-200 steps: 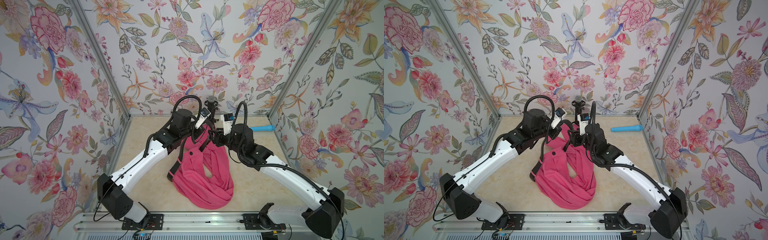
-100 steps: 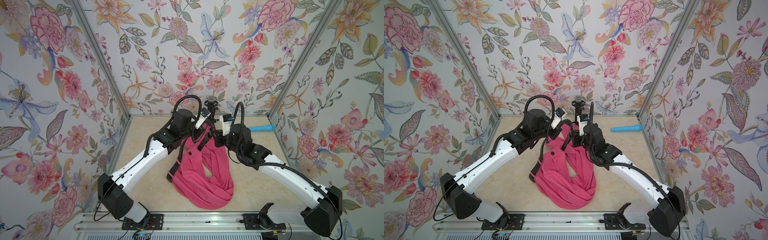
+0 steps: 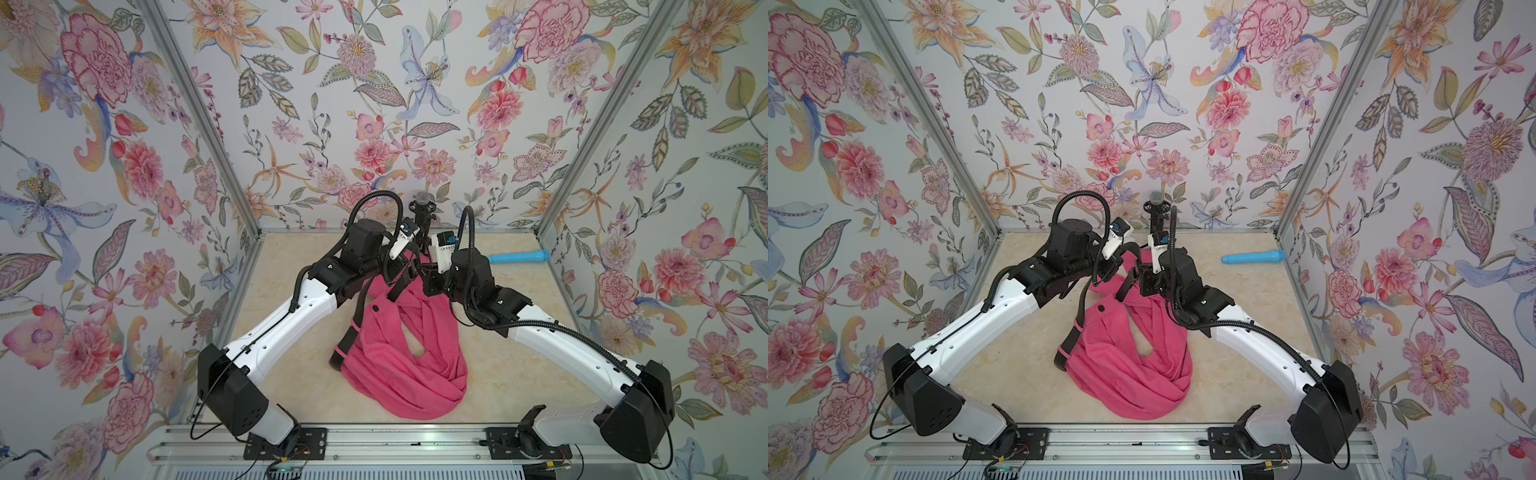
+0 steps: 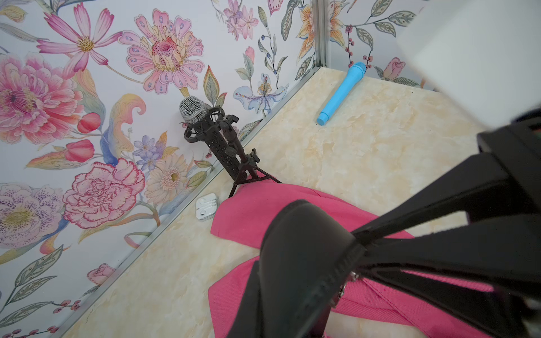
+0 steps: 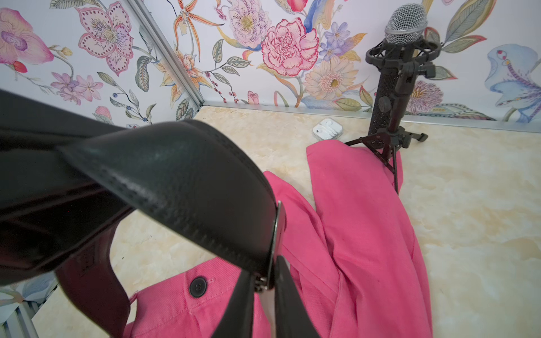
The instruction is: Remove the belt from the trousers
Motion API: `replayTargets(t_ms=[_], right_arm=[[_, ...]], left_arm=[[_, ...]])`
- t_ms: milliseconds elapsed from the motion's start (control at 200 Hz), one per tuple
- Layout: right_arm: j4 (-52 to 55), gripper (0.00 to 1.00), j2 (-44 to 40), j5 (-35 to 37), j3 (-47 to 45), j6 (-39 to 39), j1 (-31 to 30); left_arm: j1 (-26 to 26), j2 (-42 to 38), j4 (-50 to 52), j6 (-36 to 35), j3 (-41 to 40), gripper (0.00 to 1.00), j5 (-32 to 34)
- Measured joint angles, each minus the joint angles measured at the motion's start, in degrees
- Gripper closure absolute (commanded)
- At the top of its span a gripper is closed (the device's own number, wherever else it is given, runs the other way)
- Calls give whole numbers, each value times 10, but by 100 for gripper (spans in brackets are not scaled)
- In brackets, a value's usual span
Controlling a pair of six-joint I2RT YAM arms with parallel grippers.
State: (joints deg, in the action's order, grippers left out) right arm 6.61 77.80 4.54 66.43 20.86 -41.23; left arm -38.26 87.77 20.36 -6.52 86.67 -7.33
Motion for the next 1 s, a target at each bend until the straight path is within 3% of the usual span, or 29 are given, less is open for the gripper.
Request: replayTargets(t_ms=[110,275,475,575,726,1001], right_arm=[[-1,90,0,0,0,0,0],[-1,82,4,2,0,3,0],[-3,86,16,2,6,5,0],[-4,81,17,2,6,5,0],[-3,81,19,2,6,6,0],[-9,96,23,2,6,9,-4]], left_arm=[[0,0,2,1,0,100,-1],[0,0,2,2,0,100,-2],[0,0,5,5,0,100,-1],[0,0,6,6,0,100,0],[0,0,7,6,3,100,0],[0,2,11,6,4,100,0]])
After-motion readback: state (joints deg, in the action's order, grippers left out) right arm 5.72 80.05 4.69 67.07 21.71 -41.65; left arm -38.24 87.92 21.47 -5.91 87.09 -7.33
